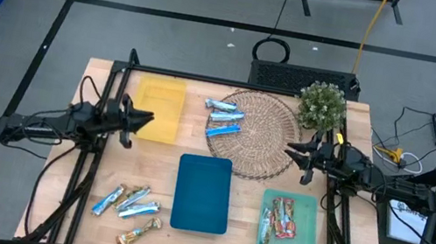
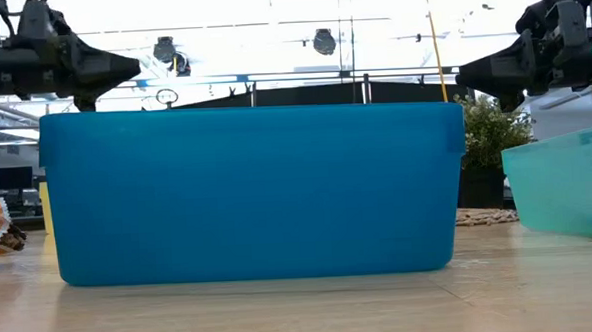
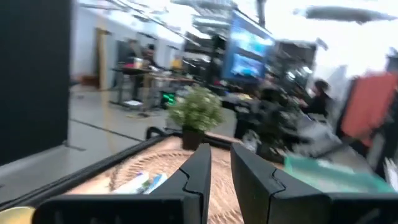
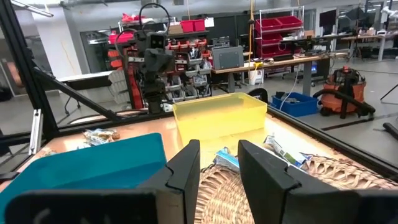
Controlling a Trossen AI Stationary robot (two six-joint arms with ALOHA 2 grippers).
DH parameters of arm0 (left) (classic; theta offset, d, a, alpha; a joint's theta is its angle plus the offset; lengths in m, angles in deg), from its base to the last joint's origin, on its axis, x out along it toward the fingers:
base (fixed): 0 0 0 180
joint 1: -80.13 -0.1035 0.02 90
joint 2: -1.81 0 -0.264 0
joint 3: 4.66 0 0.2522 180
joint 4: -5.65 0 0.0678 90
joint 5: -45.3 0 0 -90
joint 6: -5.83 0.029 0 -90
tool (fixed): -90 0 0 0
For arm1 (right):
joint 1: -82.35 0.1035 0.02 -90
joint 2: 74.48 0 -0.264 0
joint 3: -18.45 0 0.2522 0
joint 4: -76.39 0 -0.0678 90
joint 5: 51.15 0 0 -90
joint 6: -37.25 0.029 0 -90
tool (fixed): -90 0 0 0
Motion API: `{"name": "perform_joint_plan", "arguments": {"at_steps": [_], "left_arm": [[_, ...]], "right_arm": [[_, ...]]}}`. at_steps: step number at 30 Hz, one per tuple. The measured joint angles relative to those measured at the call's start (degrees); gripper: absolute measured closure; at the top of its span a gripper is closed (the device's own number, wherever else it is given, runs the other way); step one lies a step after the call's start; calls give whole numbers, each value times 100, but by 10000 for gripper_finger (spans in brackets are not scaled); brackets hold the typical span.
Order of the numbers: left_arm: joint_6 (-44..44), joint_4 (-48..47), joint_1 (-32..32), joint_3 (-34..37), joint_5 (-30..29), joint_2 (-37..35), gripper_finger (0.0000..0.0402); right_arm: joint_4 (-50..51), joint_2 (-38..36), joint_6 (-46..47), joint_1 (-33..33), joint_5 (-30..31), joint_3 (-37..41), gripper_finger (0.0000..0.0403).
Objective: Pick and place Granola Bars by type
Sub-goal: Put the blue granola bar into the yellow bin
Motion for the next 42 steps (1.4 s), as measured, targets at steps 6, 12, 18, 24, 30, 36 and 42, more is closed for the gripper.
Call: {"name": "perform_joint_plan", "arguments": {"at_steps": [6, 12, 18, 24, 30, 36, 42], "left_arm": [[111, -263, -109, -803, -686, 837, 334], [477, -1412, -692, -2543, -1101, 2847, 334], [1340, -2022, -1590, -4111, -1119, 5079, 334], [1684, -2998, -2317, -5586, 13, 7213, 302], [1849, -4048, -2404, -6663, 103, 8789, 214], [2188, -3987, -2294, -7138, 678, 9782, 163], [2233, -3853, -2277, -7363, 682, 10499, 157]], "right_arm": [[0, 0, 0, 0, 2, 0, 303], [0, 1, 1, 0, 4, 0, 303], [0, 2, 0, 0, 4, 2, 303], [-2, 2, 0, -1, 6, 2, 303], [-1, 1, 1, -1, 6, 2, 303], [0, 2, 1, 0, 8, 2, 303], [-1, 0, 0, -1, 8, 2, 303]]}}
